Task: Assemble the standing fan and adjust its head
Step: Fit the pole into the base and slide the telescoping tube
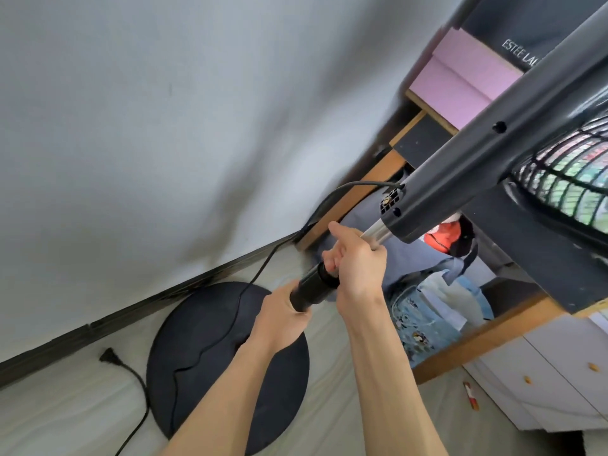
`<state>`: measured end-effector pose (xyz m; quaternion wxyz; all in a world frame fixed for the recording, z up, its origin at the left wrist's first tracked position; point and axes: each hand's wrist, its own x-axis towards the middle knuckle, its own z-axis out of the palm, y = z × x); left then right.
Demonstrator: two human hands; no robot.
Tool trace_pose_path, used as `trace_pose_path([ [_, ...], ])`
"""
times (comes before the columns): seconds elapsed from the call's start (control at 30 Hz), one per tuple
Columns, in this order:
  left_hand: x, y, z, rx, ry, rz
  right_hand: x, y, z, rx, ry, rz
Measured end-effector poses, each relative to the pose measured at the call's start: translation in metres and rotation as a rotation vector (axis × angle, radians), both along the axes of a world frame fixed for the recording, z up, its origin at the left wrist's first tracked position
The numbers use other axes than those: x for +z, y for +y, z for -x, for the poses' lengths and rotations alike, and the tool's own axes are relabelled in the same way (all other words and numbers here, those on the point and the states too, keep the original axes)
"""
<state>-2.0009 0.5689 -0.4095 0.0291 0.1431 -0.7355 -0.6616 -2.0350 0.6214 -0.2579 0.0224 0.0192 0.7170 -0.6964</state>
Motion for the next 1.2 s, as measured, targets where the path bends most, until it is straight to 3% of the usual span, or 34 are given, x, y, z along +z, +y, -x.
trace_pose_path([
  [0.23, 0.004, -0.002, 0.001, 0.044, -0.031, 0.018, 0.013, 0.003, 0.007, 0.081, 0.087, -0.009],
  [0.4, 0.002, -0.003, -0.002, 0.004, -0.025, 0.021, 0.003, 0.026, 0.013, 0.456, 0.034, 0.213],
  [0.5, 0.001, -0.001, -0.002, 0.006, -0.009, 0.001, -0.012, 0.029, 0.009, 0.518, 0.015, -0.084],
  [0.57, 0.001, 0.001, -0.002, 0.009, -0.005, 0.002, -0.023, 0.024, 0.003, 0.438, 0.019, -0.209],
  [0.67, 0.001, 0.0, 0.001, 0.002, 0.001, 0.003, -0.025, 0.015, 0.0, 0.305, 0.024, -0.217],
  [1.2, 0.004, 0.004, 0.002, 0.01, 0.0, 0.011, -0.013, 0.0, -0.002, -0.031, -0.016, -0.126],
])
